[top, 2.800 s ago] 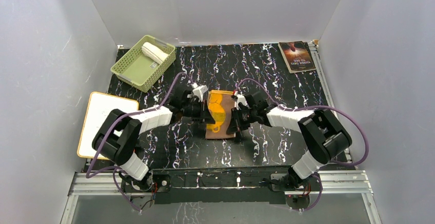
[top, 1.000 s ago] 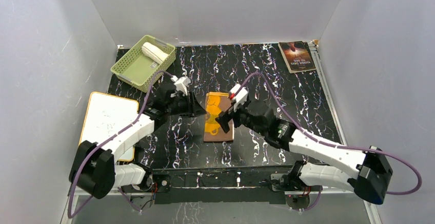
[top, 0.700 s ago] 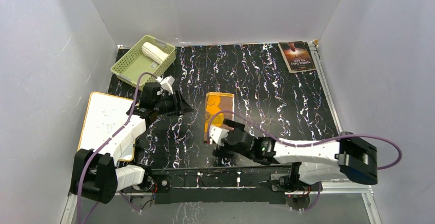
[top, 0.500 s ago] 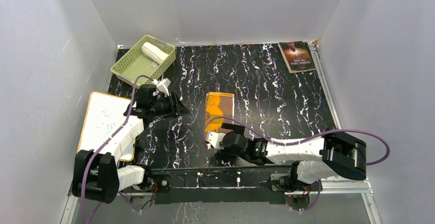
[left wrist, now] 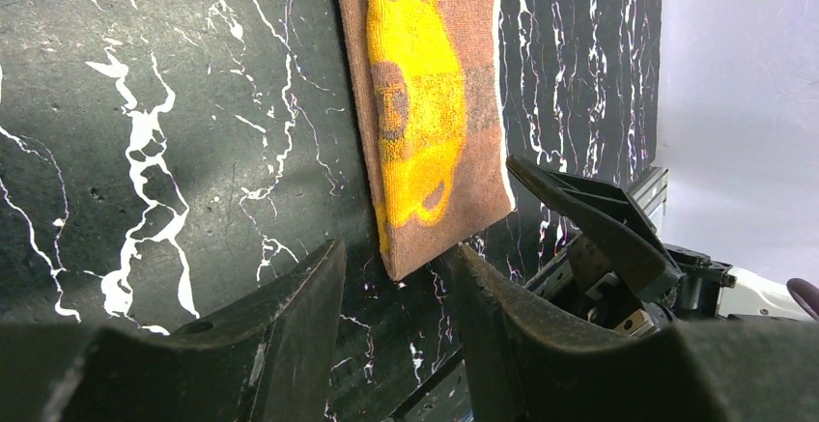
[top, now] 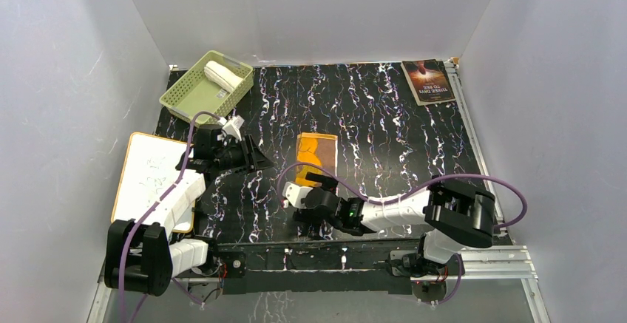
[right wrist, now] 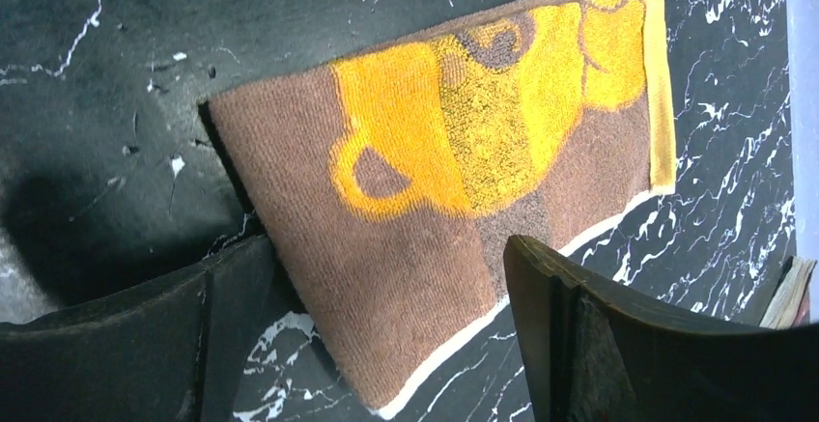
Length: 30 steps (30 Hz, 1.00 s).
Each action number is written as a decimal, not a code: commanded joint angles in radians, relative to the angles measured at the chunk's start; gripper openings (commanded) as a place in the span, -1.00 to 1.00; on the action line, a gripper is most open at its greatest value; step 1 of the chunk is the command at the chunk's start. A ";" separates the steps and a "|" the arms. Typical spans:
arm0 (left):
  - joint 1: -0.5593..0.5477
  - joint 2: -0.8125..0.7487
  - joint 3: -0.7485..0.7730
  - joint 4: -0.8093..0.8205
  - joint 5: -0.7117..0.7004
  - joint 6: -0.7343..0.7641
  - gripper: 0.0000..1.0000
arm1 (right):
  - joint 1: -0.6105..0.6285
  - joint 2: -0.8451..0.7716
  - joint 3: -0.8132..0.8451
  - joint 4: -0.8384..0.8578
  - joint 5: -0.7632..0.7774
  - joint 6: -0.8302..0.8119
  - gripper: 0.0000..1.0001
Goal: Roll the towels
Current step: Roll the towel at the center of the board.
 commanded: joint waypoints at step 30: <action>0.029 -0.028 0.019 -0.050 0.120 0.031 -0.49 | -0.124 0.002 0.118 -0.339 -0.289 0.179 -1.00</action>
